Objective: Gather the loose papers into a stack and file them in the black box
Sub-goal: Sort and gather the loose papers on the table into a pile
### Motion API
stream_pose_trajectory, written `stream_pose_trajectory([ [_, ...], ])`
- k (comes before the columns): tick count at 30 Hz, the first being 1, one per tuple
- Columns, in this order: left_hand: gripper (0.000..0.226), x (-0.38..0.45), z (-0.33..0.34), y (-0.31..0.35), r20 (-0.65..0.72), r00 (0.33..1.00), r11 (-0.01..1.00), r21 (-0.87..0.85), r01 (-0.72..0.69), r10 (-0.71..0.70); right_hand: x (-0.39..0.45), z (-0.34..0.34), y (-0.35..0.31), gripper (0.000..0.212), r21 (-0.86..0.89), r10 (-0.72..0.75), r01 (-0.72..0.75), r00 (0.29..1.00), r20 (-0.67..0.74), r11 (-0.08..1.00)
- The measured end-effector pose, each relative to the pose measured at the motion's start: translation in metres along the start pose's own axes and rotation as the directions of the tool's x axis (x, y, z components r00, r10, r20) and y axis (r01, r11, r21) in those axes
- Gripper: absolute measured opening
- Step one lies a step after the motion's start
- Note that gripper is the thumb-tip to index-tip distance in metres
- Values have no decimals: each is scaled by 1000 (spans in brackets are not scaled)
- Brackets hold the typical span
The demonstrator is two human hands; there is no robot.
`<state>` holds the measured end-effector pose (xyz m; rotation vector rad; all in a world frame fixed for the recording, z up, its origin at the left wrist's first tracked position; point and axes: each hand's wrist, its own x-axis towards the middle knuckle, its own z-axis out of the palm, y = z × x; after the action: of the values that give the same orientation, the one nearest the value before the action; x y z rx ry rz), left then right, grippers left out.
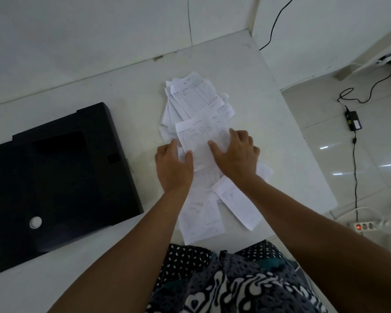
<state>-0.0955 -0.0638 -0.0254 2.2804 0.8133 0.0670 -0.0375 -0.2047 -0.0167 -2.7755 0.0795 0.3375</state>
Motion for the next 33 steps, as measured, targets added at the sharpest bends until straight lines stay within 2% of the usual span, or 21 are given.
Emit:
stream_pose_trajectory([
  [3,50,-7,-1,-14,7,996,988,129,-88,87,-3,2,15,78,-65,57,-59,998,-36,996],
  [7,55,-18,1,-25,112,968,940,235,-246,225,-15,11,18,76,-81,-140,141,990,20,987],
  [11,65,-38,-10,-39,111,975,929,298,-217,192,-31,6,37,90,-121,-227,226,974,10,967],
  [15,70,-74,-18,-62,125,981,923,337,-184,150,-65,7,93,101,-231,-340,357,934,111,905],
  [19,68,-89,-7,-53,110,990,938,322,-125,94,-81,21,101,91,-210,-228,242,970,88,947],
  [23,69,-86,2,-28,29,999,986,169,18,-23,-69,22,68,79,-104,-108,111,994,35,988],
  [26,72,-93,-4,-35,-59,991,979,159,127,-119,-63,10,76,87,-39,-22,20,998,-52,999],
  [30,63,-104,-7,-47,-76,996,973,223,57,-41,-71,1,117,100,-121,-65,55,995,-78,991],
  [33,60,-110,4,-33,-57,998,984,176,26,-16,-78,5,116,95,-119,-59,50,996,-71,992],
])
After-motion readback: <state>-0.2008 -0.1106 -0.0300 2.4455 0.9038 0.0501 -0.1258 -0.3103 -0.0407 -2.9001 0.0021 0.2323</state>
